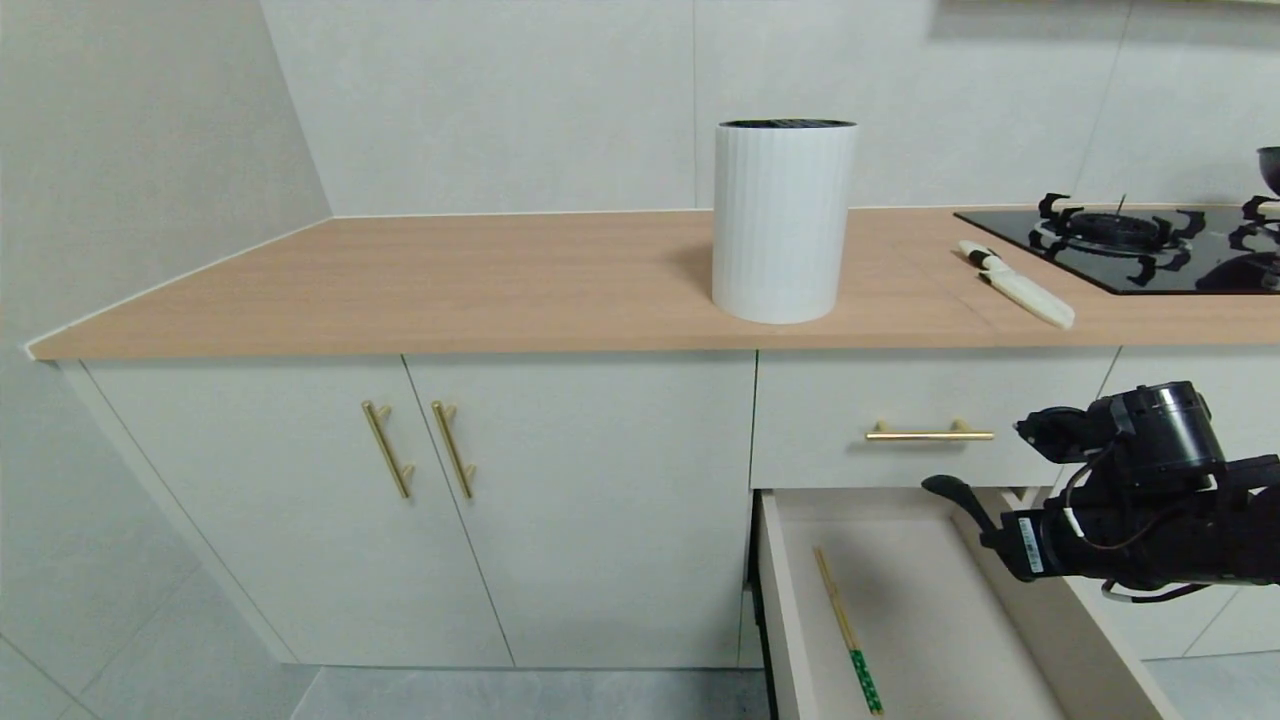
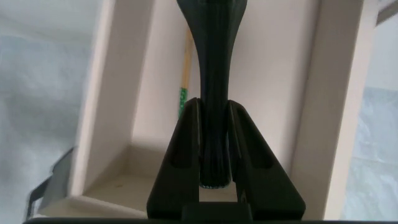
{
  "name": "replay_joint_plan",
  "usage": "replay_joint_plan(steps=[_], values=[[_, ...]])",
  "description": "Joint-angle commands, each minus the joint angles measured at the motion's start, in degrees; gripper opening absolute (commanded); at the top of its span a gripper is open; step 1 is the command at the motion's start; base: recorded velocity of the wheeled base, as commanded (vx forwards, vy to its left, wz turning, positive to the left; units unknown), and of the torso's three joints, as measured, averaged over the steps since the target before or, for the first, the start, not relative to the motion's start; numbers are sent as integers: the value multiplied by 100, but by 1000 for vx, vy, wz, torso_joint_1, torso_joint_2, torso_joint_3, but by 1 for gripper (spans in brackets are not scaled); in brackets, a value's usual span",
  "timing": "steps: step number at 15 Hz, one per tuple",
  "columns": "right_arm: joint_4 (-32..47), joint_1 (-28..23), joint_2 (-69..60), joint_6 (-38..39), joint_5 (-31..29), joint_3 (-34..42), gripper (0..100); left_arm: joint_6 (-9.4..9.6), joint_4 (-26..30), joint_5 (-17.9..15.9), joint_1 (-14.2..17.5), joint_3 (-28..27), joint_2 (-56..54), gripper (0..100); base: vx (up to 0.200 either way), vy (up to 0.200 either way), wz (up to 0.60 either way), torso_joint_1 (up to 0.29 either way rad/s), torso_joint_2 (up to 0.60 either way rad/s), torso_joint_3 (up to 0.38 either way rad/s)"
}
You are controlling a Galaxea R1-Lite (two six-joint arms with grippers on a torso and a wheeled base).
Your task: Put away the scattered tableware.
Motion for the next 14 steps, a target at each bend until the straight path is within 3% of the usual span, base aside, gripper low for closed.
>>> replay_joint_plan(steps=[1, 6, 12, 14], values=[[-1, 2, 56, 0, 2, -1, 0, -1, -2, 4, -4, 0, 1, 100, 0, 0, 0, -149, 452, 300], [-1, 2, 56, 0, 2, 8, 0, -1, -2, 4, 5, 0, 1, 100, 0, 0, 0, -119, 415, 290], [-45, 20, 179, 0, 2, 8, 0, -1, -2, -5, 5, 0, 1, 100, 0, 0, 0, -15, 56, 33], [-406, 28, 513, -18, -7, 140, 0, -1, -2, 4, -4, 0, 1, 100, 0, 0, 0, 0, 0, 0]])
